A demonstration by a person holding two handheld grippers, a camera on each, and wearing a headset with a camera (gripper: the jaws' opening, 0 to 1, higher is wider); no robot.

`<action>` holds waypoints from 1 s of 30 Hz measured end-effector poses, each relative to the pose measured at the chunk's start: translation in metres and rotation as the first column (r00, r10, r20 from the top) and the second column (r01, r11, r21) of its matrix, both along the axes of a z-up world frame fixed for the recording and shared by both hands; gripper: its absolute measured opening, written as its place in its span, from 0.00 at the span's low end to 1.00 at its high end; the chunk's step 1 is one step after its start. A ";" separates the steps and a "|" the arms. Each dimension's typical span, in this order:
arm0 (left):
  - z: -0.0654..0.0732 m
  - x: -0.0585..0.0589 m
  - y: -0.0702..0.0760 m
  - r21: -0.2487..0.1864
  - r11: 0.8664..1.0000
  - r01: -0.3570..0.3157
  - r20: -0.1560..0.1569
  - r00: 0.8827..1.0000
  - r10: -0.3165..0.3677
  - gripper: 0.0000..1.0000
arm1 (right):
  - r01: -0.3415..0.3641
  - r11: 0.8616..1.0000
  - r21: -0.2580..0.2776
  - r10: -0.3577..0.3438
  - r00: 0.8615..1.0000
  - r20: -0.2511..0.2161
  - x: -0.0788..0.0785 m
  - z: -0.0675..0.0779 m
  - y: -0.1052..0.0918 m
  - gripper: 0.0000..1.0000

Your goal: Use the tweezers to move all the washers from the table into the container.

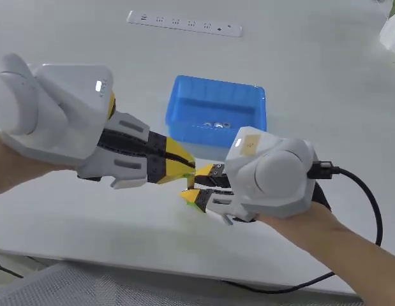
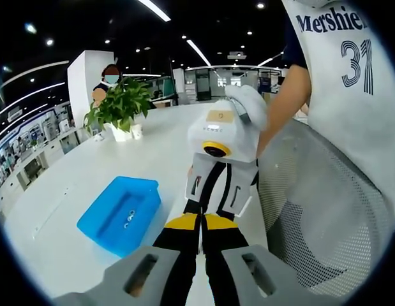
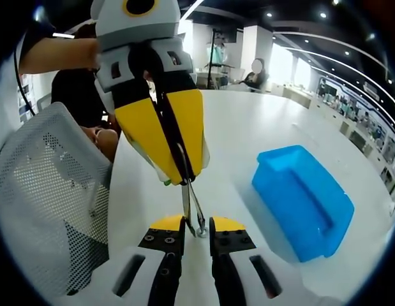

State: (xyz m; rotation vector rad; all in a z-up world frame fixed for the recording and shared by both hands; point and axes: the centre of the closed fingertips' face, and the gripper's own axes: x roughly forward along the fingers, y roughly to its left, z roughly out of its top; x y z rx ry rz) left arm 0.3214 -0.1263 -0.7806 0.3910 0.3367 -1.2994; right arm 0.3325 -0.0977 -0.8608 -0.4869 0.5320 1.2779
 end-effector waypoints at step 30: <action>0.015 0.005 0.001 0.014 1.000 0.007 0.014 1.000 -0.007 0.04 | -0.038 0.999 -0.001 0.038 0.999 0.032 0.004 0.015 0.001 0.11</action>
